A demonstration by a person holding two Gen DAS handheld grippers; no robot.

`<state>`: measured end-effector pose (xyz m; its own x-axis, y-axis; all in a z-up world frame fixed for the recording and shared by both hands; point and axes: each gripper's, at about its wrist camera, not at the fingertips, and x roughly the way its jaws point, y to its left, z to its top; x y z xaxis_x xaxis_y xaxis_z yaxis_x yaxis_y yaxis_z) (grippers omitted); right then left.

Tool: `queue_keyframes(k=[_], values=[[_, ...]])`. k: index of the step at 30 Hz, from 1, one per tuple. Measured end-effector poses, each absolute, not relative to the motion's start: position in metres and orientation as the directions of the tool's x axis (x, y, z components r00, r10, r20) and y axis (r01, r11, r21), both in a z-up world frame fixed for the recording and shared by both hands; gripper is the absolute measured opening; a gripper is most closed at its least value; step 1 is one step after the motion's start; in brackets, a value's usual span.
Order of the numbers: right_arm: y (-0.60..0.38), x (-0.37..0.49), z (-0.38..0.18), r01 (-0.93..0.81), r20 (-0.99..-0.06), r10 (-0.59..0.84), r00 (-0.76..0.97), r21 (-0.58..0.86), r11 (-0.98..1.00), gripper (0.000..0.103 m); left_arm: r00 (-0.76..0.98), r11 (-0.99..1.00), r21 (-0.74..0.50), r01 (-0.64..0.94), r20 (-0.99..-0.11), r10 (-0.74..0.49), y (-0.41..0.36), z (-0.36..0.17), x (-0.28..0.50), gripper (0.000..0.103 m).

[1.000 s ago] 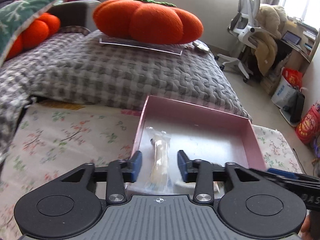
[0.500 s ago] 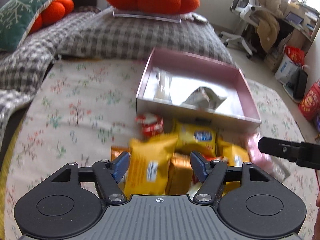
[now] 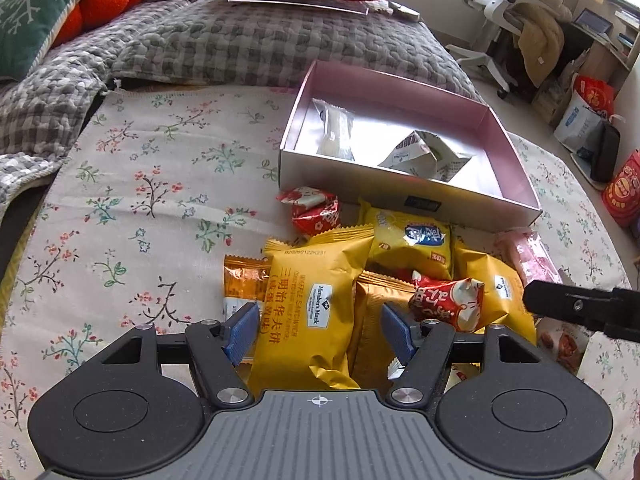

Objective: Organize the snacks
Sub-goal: 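Grasp yellow cake pack with left gripper while right gripper grasps pink wafer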

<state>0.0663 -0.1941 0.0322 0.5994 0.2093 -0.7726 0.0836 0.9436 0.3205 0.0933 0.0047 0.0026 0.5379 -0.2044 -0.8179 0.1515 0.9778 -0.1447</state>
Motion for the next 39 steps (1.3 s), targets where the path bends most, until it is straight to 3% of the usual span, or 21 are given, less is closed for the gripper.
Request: queue_keyframes(k=[13, 27, 39], values=[[-0.213, 0.064, 0.046, 0.141, -0.744, 0.119, 0.657, 0.277, 0.951, 0.080, 0.536, 0.979, -0.143, 0.149, -0.820, -0.201, 0.006, 0.000, 0.094, 0.067], [-0.227, 0.093, 0.013, 0.219, -0.813, 0.018, 0.582, 0.178, 0.959, 0.078, 0.532, 0.981, -0.134, 0.137, -0.826, -0.187, 0.008, -0.005, 0.097, 0.067], [-0.225, 0.099, 0.006, 0.216, -0.818, 0.032, 0.574, 0.189, 0.958, 0.063, 0.539, 0.981, -0.139, 0.138, -0.820, -0.192, 0.008, -0.006, 0.098, 0.064]])
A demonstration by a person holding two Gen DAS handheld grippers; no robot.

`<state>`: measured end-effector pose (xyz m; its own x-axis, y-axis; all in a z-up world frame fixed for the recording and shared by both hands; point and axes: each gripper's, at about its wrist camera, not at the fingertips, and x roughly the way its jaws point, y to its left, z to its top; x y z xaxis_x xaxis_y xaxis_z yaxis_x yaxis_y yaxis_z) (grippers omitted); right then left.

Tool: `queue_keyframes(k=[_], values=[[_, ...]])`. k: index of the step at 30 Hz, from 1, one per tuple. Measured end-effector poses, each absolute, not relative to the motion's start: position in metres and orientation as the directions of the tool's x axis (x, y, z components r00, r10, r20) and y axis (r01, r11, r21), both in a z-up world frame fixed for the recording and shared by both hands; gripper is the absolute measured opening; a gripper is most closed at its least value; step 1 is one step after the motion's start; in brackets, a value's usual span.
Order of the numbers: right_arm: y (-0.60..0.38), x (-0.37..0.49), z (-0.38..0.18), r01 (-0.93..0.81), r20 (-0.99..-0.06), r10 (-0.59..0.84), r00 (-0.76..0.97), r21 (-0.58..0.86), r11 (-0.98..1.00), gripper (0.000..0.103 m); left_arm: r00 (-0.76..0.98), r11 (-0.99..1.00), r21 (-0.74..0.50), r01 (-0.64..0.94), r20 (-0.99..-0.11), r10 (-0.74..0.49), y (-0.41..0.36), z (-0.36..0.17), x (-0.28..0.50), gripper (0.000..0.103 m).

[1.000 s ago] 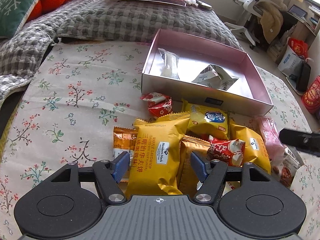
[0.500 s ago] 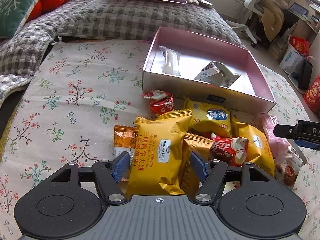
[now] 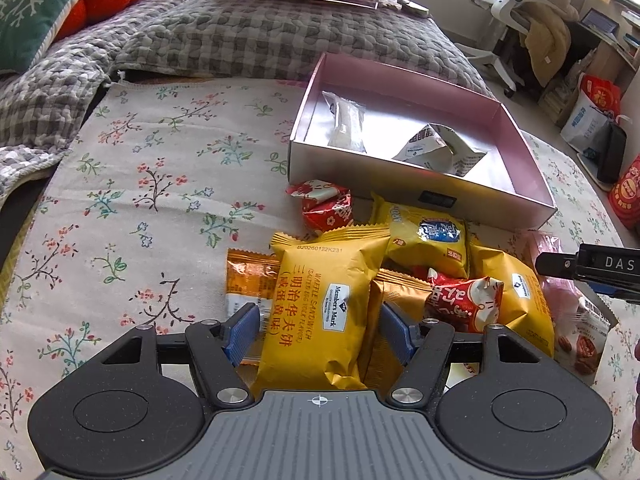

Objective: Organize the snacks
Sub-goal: 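Grasp yellow cake pack with left gripper while right gripper grasps pink wafer, then lift both packs into the pink box and open both grippers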

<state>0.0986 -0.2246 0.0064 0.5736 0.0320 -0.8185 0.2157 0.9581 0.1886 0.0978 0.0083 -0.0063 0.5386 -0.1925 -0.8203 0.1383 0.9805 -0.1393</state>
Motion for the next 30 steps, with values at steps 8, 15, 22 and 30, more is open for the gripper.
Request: queue_keyframes(k=[8, 15, 22, 30], values=[[-0.2256, 0.0982, 0.0060, 0.200, -0.813, 0.053, 0.580, 0.206, 0.958, 0.046, 0.548, 0.980, -0.129, 0.154, -0.814, -0.193, 0.0068, -0.0042, 0.0961, 0.048], [-0.2242, 0.0979, 0.0063, 0.184, -0.807, 0.072, 0.586, 0.219, 0.958, 0.034, 0.533, 0.981, -0.125, 0.150, -0.825, -0.187, 0.0090, -0.0093, 0.0978, 0.039], [-0.2271, 0.0950, 0.0095, 0.180, -0.794, 0.090, 0.602, 0.245, 0.953, 0.019, 0.535, 0.979, -0.134, 0.155, -0.821, -0.197, 0.0090, -0.0068, 0.0965, 0.038], [-0.2278, 0.0950, 0.0100, 0.172, -0.790, 0.102, 0.604, 0.254, 0.952, 0.017, 0.549, 0.976, -0.140, 0.167, -0.809, -0.210, 0.0076, -0.0021, 0.0940, 0.037]])
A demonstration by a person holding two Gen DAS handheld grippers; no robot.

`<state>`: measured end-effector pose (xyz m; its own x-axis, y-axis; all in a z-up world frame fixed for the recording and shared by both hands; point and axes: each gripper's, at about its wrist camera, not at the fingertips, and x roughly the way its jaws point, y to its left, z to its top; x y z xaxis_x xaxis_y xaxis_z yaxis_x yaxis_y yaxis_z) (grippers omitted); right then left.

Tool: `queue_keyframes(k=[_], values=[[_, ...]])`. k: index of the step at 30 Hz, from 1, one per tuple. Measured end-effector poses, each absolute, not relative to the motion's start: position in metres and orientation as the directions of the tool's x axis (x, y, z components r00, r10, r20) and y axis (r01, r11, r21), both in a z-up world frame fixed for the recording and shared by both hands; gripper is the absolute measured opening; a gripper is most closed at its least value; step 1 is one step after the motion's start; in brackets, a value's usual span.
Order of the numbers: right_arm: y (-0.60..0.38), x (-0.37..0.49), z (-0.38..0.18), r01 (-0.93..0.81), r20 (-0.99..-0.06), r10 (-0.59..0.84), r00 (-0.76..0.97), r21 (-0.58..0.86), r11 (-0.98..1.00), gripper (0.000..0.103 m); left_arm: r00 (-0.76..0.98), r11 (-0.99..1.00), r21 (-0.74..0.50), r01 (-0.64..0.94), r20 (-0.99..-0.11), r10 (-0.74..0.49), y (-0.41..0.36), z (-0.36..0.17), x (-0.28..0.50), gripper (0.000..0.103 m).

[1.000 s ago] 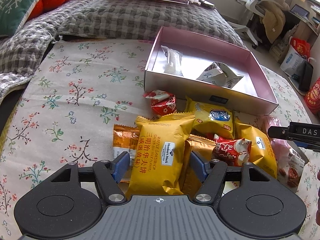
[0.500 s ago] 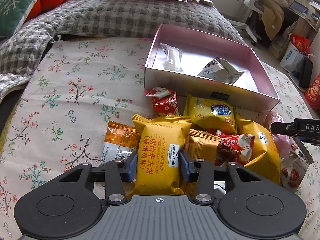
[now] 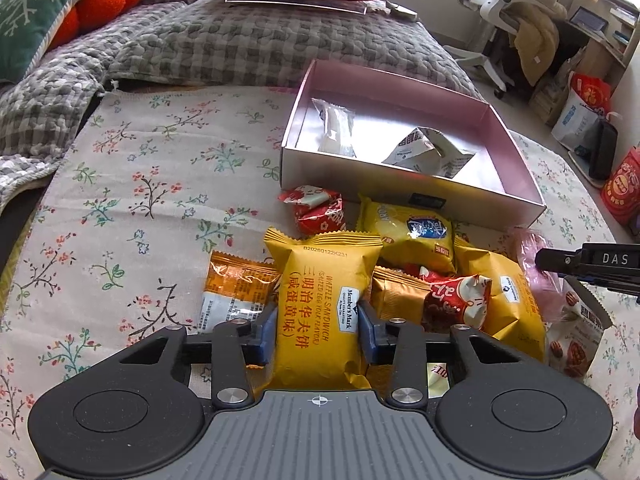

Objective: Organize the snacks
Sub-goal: 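Lift both packs into the pink box and open both grippers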

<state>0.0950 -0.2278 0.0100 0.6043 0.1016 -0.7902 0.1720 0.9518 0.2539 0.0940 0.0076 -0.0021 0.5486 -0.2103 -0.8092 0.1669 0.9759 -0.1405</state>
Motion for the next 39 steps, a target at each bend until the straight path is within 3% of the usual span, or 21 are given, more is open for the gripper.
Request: queue_keyframes(k=[5, 6, 18, 39], values=[[-0.224, 0.098, 0.005, 0.170, -0.804, 0.094, 0.587, 0.236, 0.957, 0.037, 0.545, 0.976, -0.141, 0.165, -0.812, -0.209, 0.008, -0.003, 0.094, 0.037], [-0.224, 0.099, 0.003, 0.170, -0.807, 0.092, 0.584, 0.233, 0.958, 0.037, 0.546, 0.976, -0.140, 0.165, -0.812, -0.209, 0.008, -0.003, 0.094, 0.037], [-0.224, 0.093, 0.011, 0.139, -0.765, 0.138, 0.629, 0.284, 0.949, 0.022, 0.593, 0.974, -0.138, 0.179, -0.775, -0.219, 0.010, 0.010, 0.089, 0.037], [-0.229, 0.095, 0.043, 0.118, -0.686, 0.168, 0.708, 0.349, 0.930, 0.022, 0.641, 0.949, -0.218, 0.227, -0.700, -0.315, -0.003, 0.047, 0.118, 0.037]])
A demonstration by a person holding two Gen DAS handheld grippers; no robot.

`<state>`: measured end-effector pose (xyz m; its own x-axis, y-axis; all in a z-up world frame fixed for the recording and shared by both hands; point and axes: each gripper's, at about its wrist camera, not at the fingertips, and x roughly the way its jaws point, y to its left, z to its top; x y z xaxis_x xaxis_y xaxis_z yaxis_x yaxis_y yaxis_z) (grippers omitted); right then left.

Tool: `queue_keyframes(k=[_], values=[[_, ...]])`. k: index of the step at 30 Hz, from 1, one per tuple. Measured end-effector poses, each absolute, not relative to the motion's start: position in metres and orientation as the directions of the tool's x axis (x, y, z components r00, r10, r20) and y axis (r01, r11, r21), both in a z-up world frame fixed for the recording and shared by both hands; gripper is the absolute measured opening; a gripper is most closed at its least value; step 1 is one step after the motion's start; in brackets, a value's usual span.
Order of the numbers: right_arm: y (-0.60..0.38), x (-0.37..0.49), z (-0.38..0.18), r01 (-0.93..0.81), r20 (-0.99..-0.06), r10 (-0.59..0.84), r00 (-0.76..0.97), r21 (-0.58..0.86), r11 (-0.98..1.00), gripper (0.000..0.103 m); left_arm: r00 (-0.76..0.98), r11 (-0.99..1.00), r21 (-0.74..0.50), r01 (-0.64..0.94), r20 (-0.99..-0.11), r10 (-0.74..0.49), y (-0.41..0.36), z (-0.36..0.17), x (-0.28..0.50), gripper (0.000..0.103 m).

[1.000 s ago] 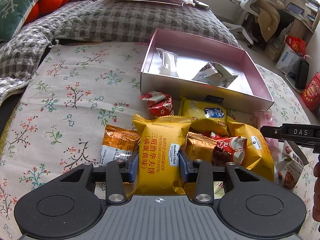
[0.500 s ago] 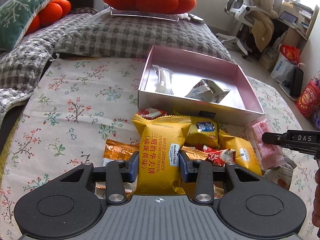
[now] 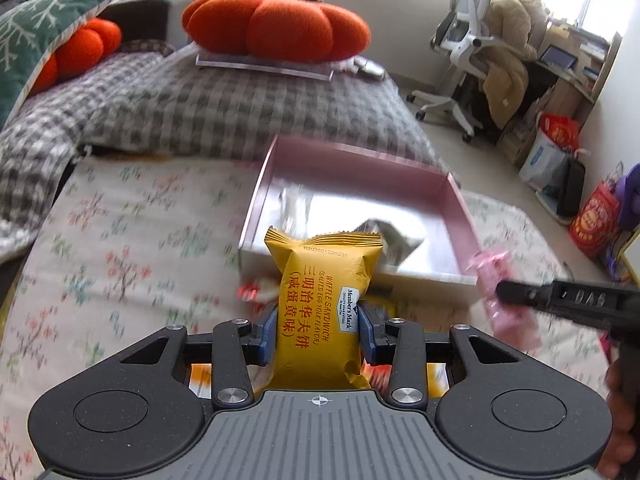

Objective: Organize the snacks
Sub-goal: 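Lift both packs into the pink box and open both grippers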

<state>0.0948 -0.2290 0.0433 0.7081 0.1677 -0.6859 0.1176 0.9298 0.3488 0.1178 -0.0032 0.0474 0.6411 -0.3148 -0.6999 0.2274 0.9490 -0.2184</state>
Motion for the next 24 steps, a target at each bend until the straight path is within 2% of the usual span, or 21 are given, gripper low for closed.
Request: queue_keyframes(k=[9, 18, 24], values=[[-0.236, 0.131, 0.044, 0.134, -0.660, 0.184, 0.729, 0.400, 0.907, 0.022, 0.674, 0.934, -0.239, 0.265, -0.646, -0.357, -0.030, 0.062, 0.194, 0.037], [-0.228, 0.172, 0.031, 0.128, -0.660, 0.166, 0.733, 0.373, 0.919, 0.021, 0.616, 0.923, -0.295, 0.249, -0.687, -0.386, -0.048, 0.017, 0.245, 0.037], [-0.226, 0.188, 0.016, 0.159, -0.675, 0.146, 0.723, 0.368, 0.916, 0.021, 0.612, 0.926, -0.279, 0.254, -0.695, -0.378, -0.060, 0.006, 0.260, 0.038]])
